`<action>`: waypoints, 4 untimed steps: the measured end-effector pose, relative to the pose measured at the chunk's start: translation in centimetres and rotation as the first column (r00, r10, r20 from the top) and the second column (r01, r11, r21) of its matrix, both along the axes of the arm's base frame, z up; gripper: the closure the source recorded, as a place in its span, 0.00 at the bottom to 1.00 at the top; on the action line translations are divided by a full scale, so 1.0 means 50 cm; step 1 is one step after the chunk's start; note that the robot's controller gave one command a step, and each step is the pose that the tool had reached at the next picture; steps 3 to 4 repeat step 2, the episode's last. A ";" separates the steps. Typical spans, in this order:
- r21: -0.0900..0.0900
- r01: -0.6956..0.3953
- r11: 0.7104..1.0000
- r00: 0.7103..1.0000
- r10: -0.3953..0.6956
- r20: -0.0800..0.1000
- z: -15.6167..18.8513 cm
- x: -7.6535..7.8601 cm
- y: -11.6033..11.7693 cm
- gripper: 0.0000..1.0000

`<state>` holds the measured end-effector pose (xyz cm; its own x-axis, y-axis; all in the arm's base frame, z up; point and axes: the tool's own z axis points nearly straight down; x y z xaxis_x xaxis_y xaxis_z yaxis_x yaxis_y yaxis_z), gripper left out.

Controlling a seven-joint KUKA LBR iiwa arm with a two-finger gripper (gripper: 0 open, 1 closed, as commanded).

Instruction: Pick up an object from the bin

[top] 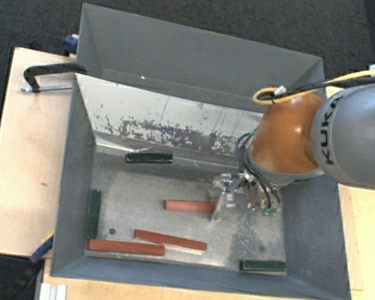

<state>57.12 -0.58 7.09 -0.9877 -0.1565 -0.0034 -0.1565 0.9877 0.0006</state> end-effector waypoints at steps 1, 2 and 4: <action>0.000 0.000 1.000 1.000 0.000 0.000 0.000 0.000 0.000 1.00; -0.001 -0.008 1.000 1.000 0.008 0.005 0.332 0.012 -0.084 1.00; -0.001 -0.008 1.000 1.000 0.008 0.005 0.332 0.012 -0.084 1.00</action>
Offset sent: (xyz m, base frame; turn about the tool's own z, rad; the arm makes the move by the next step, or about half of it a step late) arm 0.0040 -0.0423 0.1638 -0.0094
